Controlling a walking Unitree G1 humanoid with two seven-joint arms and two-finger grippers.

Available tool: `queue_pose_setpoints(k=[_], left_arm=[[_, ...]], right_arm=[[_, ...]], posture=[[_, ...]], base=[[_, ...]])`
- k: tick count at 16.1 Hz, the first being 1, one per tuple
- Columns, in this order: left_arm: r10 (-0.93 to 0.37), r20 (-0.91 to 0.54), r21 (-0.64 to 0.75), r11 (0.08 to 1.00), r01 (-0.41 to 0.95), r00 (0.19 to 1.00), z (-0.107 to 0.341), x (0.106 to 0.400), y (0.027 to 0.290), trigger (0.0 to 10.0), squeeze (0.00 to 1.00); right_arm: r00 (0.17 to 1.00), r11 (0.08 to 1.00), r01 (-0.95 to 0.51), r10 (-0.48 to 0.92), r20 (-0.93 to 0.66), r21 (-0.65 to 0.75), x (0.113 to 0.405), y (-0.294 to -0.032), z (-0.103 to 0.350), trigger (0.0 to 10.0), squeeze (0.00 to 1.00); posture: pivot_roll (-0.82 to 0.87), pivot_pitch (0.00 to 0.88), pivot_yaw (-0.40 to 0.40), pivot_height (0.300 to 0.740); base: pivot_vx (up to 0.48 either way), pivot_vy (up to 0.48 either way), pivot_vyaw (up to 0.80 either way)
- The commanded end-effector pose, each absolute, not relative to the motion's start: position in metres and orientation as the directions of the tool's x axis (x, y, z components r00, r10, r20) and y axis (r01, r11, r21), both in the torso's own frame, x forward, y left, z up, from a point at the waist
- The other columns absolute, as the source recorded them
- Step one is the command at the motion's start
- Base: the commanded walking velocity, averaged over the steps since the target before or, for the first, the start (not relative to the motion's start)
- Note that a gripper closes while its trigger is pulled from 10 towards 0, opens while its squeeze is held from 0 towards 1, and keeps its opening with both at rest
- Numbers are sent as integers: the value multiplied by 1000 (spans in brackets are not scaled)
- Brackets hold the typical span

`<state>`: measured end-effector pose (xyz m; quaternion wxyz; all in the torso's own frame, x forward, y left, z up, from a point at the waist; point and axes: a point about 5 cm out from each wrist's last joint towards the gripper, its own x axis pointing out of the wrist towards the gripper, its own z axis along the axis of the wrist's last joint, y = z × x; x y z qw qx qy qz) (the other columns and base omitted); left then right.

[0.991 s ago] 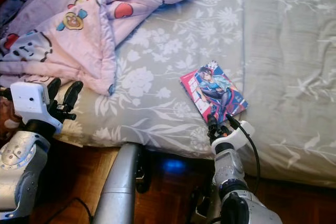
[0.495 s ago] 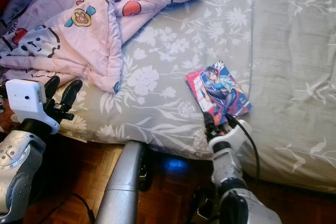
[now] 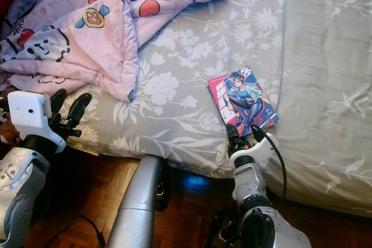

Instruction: Clean up the room

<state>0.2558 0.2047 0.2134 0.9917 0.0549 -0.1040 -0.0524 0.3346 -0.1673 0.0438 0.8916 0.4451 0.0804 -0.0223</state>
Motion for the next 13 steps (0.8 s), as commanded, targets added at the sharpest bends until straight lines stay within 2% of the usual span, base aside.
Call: queue_pose_setpoints(k=[1, 11, 13], left_arm=[[-96, 196, 132, 989, 71, 976, 214, 249, 211, 10000, 0], [-92, 173, 122, 990, 72, 981, 208, 248, 211, 10000, 0], [-89, 171, 119, 990, 69, 981, 206, 248, 210, 10000, 0]], right_arm=[[968, 577, 152, 75, -238, 802, 323, -153, 26, 0, 0], [968, 586, 173, 47, -247, 792, 319, -161, 23, 0, 0], [972, 611, 172, 24, -235, 773, 321, -166, 26, 0, 0]], posture=[[525, 539, 158, 606], [504, 536, 156, 606], [497, 534, 153, 606]], base=[[0, 0, 0], [0, 0, 0], [0, 0, 0]])
